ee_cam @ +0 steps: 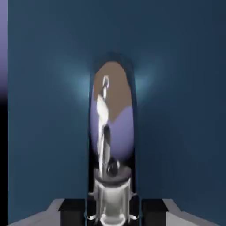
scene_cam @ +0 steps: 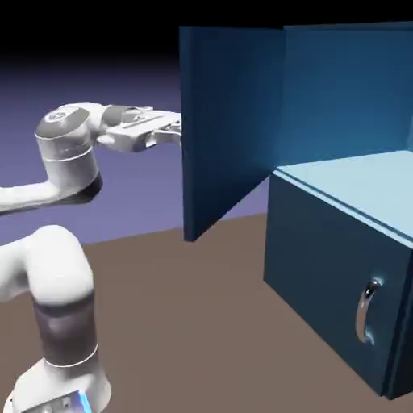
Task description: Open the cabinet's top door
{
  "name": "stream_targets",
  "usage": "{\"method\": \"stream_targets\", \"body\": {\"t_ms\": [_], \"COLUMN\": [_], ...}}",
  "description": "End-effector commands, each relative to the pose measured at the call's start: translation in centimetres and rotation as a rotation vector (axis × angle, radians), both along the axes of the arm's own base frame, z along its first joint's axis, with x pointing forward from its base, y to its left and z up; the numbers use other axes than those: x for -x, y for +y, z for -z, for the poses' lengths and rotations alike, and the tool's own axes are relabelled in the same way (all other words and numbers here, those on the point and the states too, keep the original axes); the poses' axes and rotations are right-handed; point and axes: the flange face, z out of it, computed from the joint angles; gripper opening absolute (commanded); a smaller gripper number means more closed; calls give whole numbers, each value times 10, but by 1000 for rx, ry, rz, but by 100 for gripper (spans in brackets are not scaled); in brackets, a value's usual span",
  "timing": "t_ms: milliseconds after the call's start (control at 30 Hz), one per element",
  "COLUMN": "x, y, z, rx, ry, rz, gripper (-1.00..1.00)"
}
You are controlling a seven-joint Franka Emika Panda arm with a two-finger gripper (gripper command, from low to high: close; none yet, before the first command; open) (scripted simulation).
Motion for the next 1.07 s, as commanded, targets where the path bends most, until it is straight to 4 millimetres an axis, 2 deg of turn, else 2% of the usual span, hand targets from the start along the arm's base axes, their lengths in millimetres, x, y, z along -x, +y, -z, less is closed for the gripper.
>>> {"method": "stream_targets", "body": {"t_ms": [0,233,500,800,1000,1033], "x": [3,22,34,28,17,16], "y": [8,71,163,252,302,305], "z": [0,0,0,0,0,0], "rx": [0,0,0,0,0,0], "ry": [0,0,0,0,0,0], "rz": [16,154,350,538,646,652], "gripper": [-100,-100,-100,-100,-100,-100]}}
